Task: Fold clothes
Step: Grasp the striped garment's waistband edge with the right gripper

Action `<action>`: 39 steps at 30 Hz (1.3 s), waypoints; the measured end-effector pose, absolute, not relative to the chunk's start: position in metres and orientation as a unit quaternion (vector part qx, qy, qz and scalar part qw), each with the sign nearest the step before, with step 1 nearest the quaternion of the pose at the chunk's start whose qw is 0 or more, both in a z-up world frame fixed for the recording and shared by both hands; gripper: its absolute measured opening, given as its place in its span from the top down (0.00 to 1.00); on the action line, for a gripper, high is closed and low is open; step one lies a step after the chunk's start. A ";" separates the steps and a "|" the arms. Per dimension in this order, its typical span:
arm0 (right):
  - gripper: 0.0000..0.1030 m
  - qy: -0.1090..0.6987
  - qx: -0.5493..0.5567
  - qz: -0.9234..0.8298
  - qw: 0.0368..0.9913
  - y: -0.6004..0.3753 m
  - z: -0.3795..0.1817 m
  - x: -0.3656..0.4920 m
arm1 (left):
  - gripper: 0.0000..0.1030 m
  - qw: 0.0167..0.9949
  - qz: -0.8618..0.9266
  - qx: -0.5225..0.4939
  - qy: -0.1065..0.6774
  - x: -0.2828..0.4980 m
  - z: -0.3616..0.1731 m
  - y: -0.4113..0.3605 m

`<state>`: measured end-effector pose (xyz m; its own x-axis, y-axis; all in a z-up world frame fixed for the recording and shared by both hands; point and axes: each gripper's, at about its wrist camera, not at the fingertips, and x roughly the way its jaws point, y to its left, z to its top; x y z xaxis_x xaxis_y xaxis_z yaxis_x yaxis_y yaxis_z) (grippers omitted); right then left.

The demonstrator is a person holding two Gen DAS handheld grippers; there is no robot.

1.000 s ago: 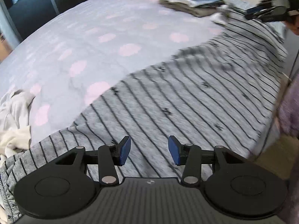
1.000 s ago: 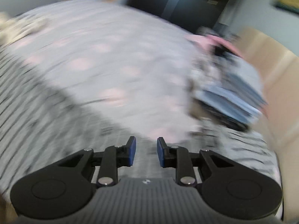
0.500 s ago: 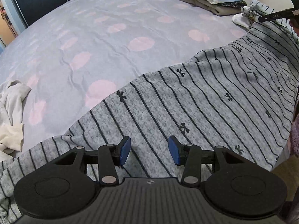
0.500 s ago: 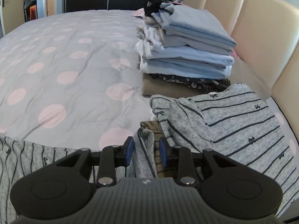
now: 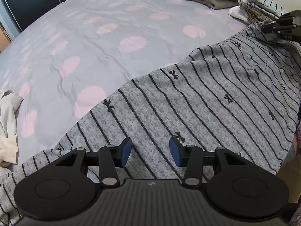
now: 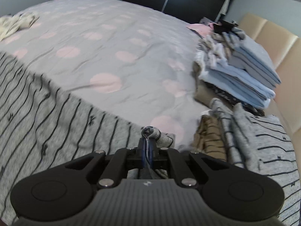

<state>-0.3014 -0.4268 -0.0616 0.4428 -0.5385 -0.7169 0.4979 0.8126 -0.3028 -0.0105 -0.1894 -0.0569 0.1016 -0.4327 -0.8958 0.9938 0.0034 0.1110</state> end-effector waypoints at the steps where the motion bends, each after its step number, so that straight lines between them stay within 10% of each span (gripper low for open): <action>1: 0.96 0.432 -0.024 -0.304 0.849 -0.426 -0.064 -0.302 | 0.59 0.620 -0.576 0.408 0.343 -0.011 -0.058 -0.189; 19: 0.95 0.452 0.034 -0.353 0.818 -0.458 -0.078 -0.321 | 0.59 0.620 -0.580 0.418 0.322 -0.019 -0.058 -0.188; 39: 0.60 0.482 -0.222 -0.319 0.785 -0.438 -0.081 -0.328 | 0.59 0.622 -0.584 0.421 0.308 -0.020 -0.053 -0.183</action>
<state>-0.3279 -0.4384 -0.0811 0.3314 -0.7147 -0.6160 0.2859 0.6982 -0.6563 -0.0198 -0.1832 -0.0534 0.1289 -0.4669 -0.8749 0.9858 -0.0351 0.1640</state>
